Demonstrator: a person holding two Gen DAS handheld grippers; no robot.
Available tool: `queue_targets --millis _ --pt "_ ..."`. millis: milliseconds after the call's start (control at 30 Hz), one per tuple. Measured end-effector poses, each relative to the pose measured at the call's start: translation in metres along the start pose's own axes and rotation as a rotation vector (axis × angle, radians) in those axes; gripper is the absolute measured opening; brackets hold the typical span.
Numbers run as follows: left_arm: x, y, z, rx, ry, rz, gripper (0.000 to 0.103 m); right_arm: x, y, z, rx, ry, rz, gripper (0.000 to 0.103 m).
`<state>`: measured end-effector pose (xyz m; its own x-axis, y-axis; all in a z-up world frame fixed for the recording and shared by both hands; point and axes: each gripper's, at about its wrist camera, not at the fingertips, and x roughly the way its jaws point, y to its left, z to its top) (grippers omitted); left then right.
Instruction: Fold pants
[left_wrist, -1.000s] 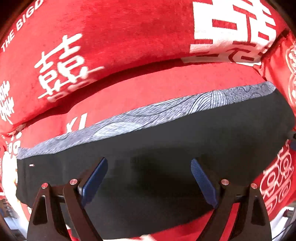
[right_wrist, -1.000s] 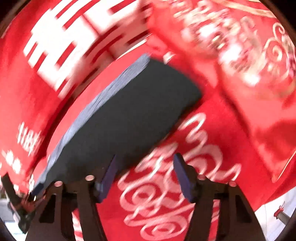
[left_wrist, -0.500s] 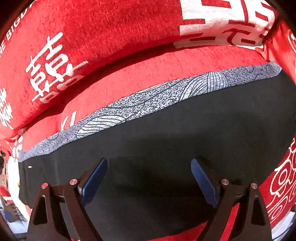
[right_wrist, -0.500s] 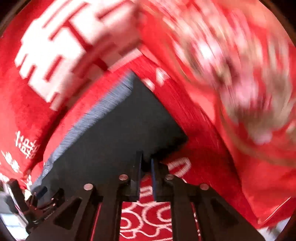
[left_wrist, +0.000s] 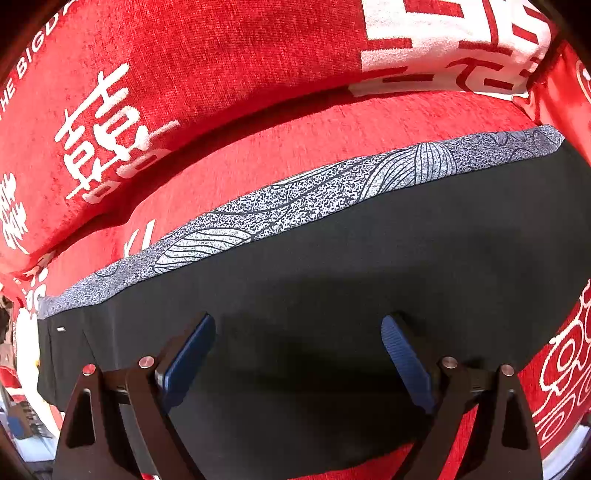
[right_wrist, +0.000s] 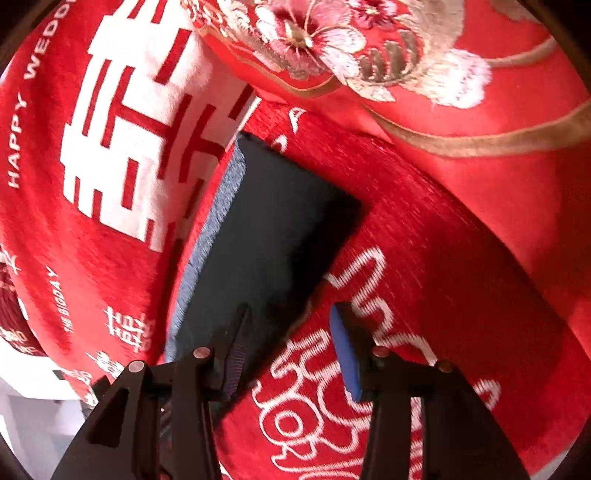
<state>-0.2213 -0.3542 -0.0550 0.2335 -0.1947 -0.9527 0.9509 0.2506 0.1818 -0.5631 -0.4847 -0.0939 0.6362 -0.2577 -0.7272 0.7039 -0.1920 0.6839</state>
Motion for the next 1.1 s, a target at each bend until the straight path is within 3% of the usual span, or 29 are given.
queue_targets --millis 233,333,367,400,433,600,667,733,767,800,1100 --pt "0.002 0.000 0.001 -0.001 -0.003 0.003 0.093 0.023 0.004 0.011 -0.019 -0.093 0.104 0.048" --pt "0.001 0.002 0.003 0.014 0.004 -0.006 0.091 0.032 0.012 0.017 0.004 -0.093 0.098 0.049" --pt "-0.001 0.003 0.005 0.008 0.013 -0.022 0.076 0.035 0.013 0.019 0.028 -0.080 0.087 0.037" --pt "-0.004 0.006 0.008 -0.011 0.022 -0.061 0.064 0.037 0.014 0.022 0.053 -0.056 0.068 0.016" --pt "-0.008 0.007 0.012 -0.036 0.038 -0.112 0.053 0.036 0.016 0.023 0.063 -0.057 0.077 0.016" --pt "-0.030 -0.018 0.036 -0.046 -0.045 -0.272 0.053 0.019 0.060 0.018 -0.142 -0.083 0.036 0.014" --pt "-0.018 -0.049 0.037 0.008 -0.007 -0.318 0.053 0.015 0.076 0.015 -0.205 -0.092 0.026 0.014" --pt "-0.004 -0.066 0.030 0.037 0.012 -0.306 0.053 0.014 0.086 0.014 -0.238 -0.097 0.018 0.014" --pt "-0.008 -0.072 0.023 0.058 -0.065 -0.275 0.053 0.016 0.091 0.013 -0.255 -0.086 0.015 0.014" --pt "-0.009 -0.075 0.021 0.072 -0.080 -0.262 0.053 0.016 0.095 0.011 -0.270 -0.089 0.008 0.014" --pt "-0.015 -0.043 0.019 -0.002 -0.019 -0.388 0.053 0.011 0.152 -0.009 -0.482 -0.107 -0.062 0.014"
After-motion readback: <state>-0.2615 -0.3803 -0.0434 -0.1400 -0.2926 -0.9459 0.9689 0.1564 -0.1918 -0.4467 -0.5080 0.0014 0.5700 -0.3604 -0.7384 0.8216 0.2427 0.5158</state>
